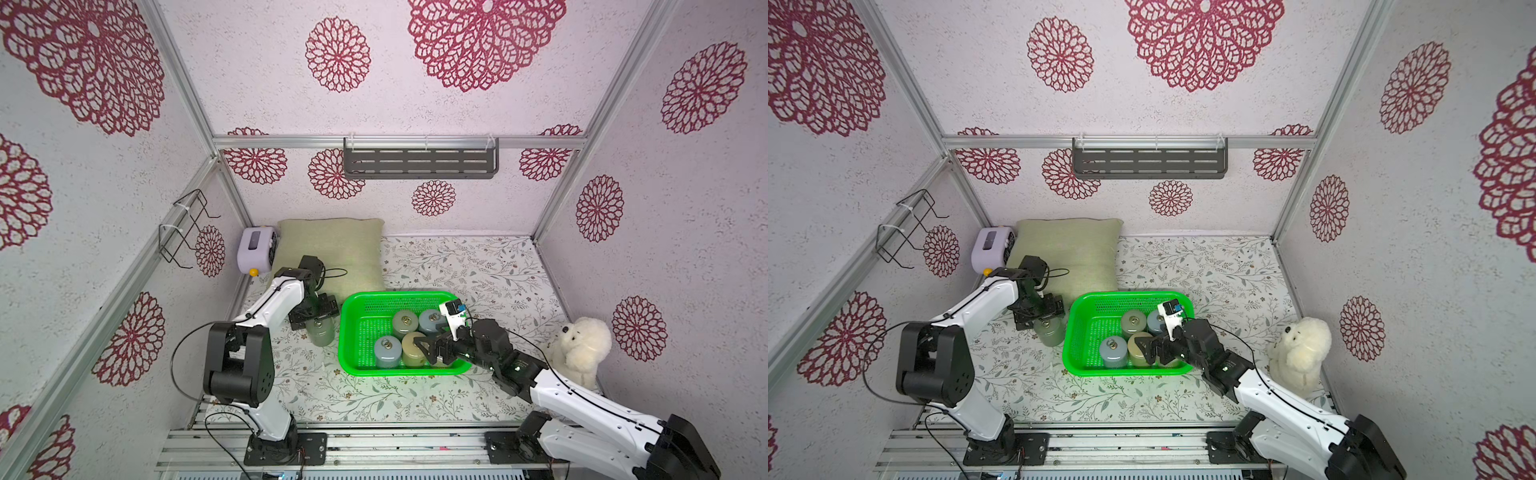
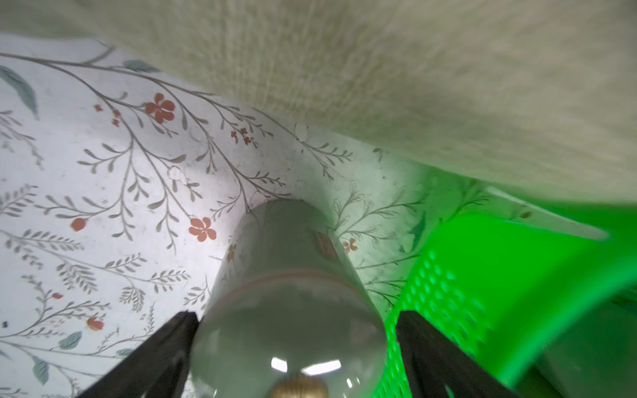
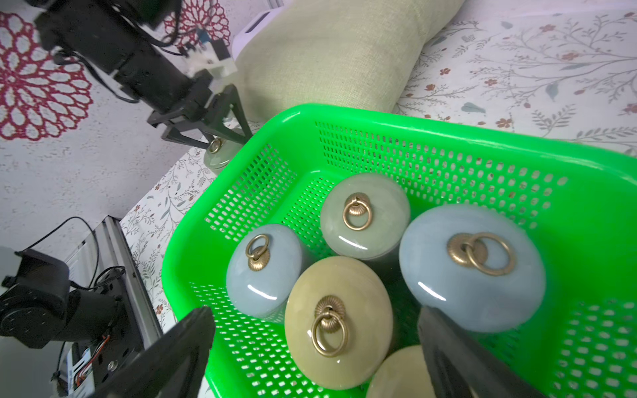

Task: Take the tea canister out of the basket
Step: Place the tea canister at the center of the board.

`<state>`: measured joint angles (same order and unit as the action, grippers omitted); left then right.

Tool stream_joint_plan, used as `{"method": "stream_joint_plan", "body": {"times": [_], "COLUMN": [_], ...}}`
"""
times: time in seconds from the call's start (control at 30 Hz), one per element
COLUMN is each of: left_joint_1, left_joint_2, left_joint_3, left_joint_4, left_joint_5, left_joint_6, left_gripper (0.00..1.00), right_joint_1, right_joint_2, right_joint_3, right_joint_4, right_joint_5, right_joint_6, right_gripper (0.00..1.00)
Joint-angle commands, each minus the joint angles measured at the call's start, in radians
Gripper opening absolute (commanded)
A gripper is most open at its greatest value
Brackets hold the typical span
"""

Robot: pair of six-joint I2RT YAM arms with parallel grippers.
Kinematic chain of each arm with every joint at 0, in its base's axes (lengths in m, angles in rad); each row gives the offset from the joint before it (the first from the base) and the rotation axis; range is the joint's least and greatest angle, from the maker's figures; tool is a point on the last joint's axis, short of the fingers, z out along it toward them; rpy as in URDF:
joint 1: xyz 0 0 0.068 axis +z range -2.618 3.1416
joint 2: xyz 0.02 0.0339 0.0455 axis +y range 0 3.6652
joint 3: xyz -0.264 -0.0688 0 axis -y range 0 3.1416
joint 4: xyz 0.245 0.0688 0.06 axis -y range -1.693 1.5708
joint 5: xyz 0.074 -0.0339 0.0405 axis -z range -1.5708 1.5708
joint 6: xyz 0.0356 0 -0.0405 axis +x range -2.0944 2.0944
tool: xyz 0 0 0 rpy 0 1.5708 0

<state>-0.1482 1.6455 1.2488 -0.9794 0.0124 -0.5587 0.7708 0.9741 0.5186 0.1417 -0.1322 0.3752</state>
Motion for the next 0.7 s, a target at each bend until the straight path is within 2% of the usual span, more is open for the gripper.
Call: {"method": "stream_joint_plan", "body": {"times": [0.0, 0.2, 0.4, 0.53, 0.67], "left_joint_1": [-0.011, -0.092, -0.145, -0.193, -0.242], "left_joint_2": [-0.124, -0.370, -0.642, -0.732, -0.762], "left_joint_3": [-0.022, -0.110, -0.272, -0.356, -0.443], "left_joint_4": [0.022, 0.113, 0.343, 0.415, 0.493], "left_joint_5": [0.000, -0.062, 0.068, 0.077, 0.089], "left_joint_6": [-0.019, -0.051, -0.135, -0.187, -0.234], "left_gripper": [0.97, 0.97, 0.97, 0.97, 0.97], "right_joint_1": [0.008, 0.007, 0.004, 0.001, -0.018], "right_joint_2": [0.017, 0.111, 0.187, 0.268, 0.339], "right_joint_3": [0.089, 0.243, 0.385, 0.478, 0.536], "right_joint_4": [-0.047, -0.245, -0.453, -0.595, -0.673], "right_joint_5": [0.084, 0.218, 0.348, 0.387, 0.351], "right_joint_6": [0.000, 0.018, -0.021, -0.036, -0.038], "right_gripper": [0.99, 0.99, 0.99, 0.99, 0.99]}}
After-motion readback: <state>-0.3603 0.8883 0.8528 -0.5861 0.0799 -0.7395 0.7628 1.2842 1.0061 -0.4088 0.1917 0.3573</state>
